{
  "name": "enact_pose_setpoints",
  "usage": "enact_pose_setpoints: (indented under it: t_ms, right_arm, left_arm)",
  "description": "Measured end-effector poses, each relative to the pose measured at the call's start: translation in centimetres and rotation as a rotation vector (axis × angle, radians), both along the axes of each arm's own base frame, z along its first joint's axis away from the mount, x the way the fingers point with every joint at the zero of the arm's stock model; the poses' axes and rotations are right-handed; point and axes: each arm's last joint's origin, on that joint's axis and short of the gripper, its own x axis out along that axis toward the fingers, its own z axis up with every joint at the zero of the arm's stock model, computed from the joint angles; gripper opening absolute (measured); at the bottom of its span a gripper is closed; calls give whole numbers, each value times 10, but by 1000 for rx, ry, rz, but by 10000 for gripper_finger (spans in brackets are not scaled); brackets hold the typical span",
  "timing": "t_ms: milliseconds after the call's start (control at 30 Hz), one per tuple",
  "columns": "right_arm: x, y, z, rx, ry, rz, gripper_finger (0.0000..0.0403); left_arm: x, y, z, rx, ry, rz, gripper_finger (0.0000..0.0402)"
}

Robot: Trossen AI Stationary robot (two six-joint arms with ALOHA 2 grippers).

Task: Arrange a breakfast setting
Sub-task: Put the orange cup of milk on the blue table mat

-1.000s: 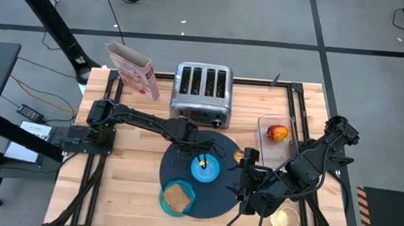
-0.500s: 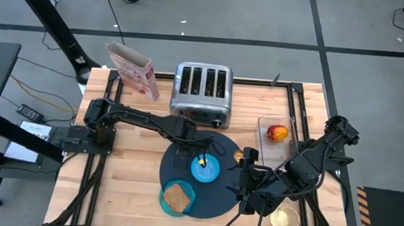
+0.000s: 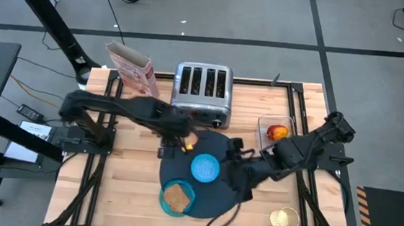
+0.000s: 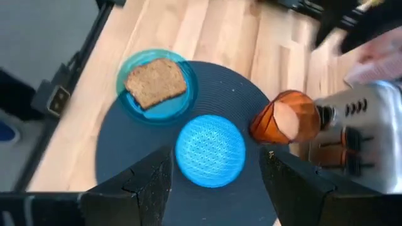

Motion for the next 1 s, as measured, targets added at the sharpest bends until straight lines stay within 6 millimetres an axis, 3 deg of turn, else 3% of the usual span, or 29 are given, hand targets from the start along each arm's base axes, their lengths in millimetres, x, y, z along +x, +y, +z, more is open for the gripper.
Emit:
enact_pose_setpoints:
  t_ms: [300,567,800,1000]
  right_arm:
    - [63,-43,-39,4,9,107,240]
    - [121,-81,-93,20,4,137,237]
    - [145,-112,-138,54,111,60,208]
    - [145,-130,-147,54,161,-46,182]
  left_arm:
    - [-76,6,69,-53,-288,67,142]
    - [-129,14,101,-21,-469,147,142]
    - [-147,18,108,26,-514,166,142]
    - [-150,19,108,48,-509,164,142]
